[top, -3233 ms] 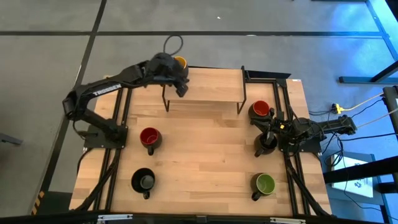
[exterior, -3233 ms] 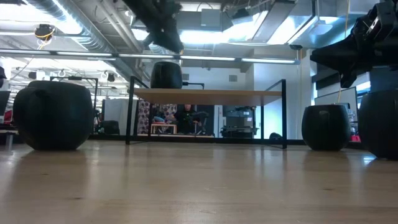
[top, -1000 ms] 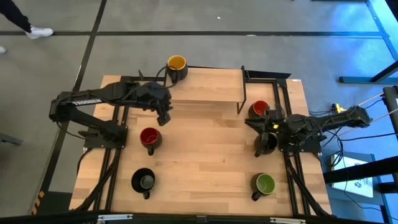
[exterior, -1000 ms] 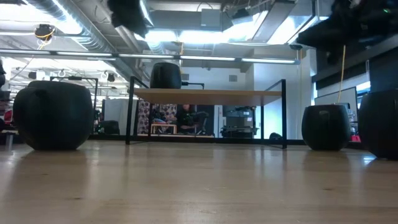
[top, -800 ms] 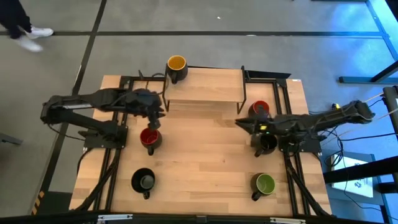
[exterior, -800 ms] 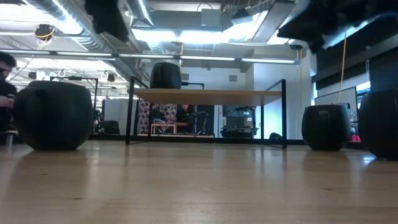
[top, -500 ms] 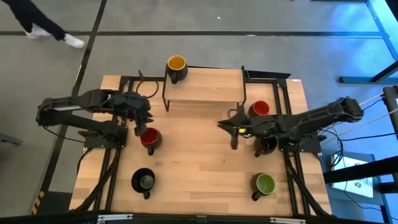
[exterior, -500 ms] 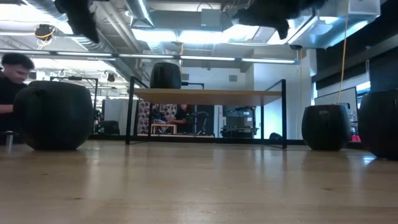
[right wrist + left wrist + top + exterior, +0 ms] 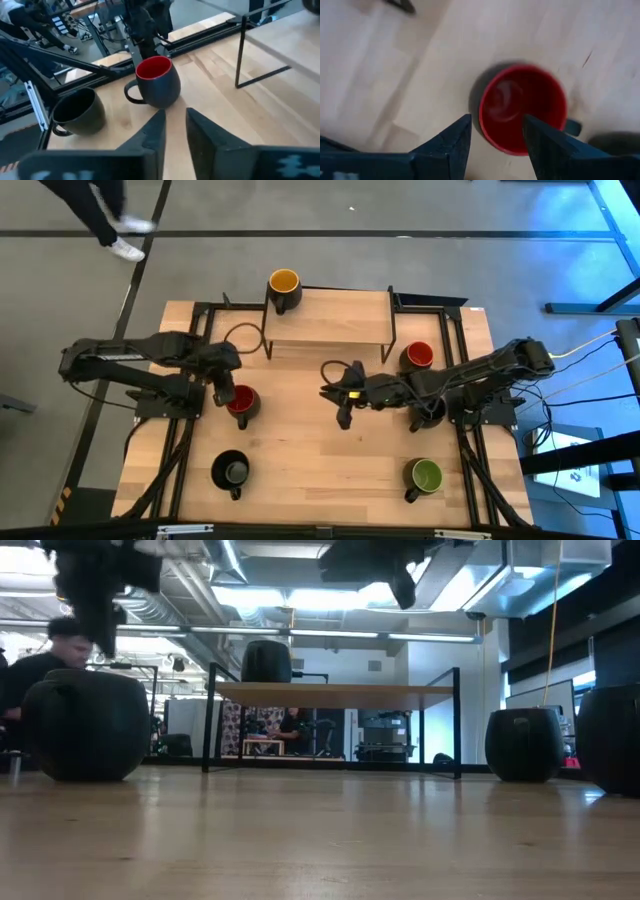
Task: Place coffee mugs
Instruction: Put the red mug on the shelf
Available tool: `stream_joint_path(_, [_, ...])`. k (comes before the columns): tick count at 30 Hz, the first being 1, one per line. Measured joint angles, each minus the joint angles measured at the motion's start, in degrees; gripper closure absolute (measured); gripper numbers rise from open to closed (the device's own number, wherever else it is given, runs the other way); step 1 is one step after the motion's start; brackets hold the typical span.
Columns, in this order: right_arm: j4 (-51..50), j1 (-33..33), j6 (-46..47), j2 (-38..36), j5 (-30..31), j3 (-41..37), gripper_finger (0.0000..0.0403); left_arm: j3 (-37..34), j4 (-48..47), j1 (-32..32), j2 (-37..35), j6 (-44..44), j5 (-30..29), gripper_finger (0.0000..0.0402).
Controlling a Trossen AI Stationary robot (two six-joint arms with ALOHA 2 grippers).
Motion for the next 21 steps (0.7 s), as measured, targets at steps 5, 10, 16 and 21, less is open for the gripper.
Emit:
stream_joint_path(5, [-3.38,-0.56,3.33,0.43,-0.11,0.01,0.0257,-5.76,2.01,0.0,0.02,-2.79,-0.9,0.023])
stream_joint_path(10, [-6.21,-1.55,5.04,0.43,-0.16,0.01,0.0203,-8.03,5.41,0.0,0.05,-3.33,-2.16,0.0231])
stream_joint_path(16, [-6.3,-1.51,5.04,0.43,-0.51,0.01,0.0181,-11.72,9.14,0.0,0.03,-3.33,-2.61,0.0232])
stream_joint_path(21, [-6.37,-1.51,4.96,0.43,-0.48,0.01,0.0187,-14.82,14.3,0.0,0.05,-3.32,-2.59,0.0236])
